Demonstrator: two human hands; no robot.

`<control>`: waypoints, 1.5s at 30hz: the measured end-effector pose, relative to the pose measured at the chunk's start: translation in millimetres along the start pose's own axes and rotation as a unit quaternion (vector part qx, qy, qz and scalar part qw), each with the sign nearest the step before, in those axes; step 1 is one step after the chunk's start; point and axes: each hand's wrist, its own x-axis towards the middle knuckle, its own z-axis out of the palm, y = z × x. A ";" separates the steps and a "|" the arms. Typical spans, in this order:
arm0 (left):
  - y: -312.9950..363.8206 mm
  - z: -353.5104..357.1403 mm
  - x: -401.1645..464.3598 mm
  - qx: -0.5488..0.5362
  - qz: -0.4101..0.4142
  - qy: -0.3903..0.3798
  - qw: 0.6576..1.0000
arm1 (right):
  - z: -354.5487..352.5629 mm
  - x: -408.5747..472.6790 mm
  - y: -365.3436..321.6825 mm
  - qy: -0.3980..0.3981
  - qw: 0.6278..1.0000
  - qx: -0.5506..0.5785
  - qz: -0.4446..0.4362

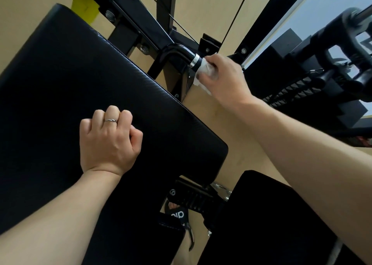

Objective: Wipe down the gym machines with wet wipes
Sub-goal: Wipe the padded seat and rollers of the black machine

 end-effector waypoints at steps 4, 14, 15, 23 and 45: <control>0.6 -0.2 0.1 -0.004 -0.001 0.000 1.000 | 0.3 22.9 4.9 -0.062 0.997 -0.041 -0.013; -0.5 0.8 0.2 0.001 0.001 0.005 1.000 | 31.2 36.7 -27.0 0.021 0.988 -0.149 0.022; -0.6 0.9 0.1 0.001 0.001 0.006 1.000 | 34.1 37.5 -32.7 0.036 0.988 -0.146 0.022; 0.0 0.6 -0.8 0.007 0.001 0.007 1.000 | 22.5 41.2 -23.3 -0.023 0.994 -0.104 0.022; 3.3 -1.4 4.0 0.001 -0.003 0.002 1.000 | -14.8 -68.8 76.1 -0.156 0.874 0.113 0.447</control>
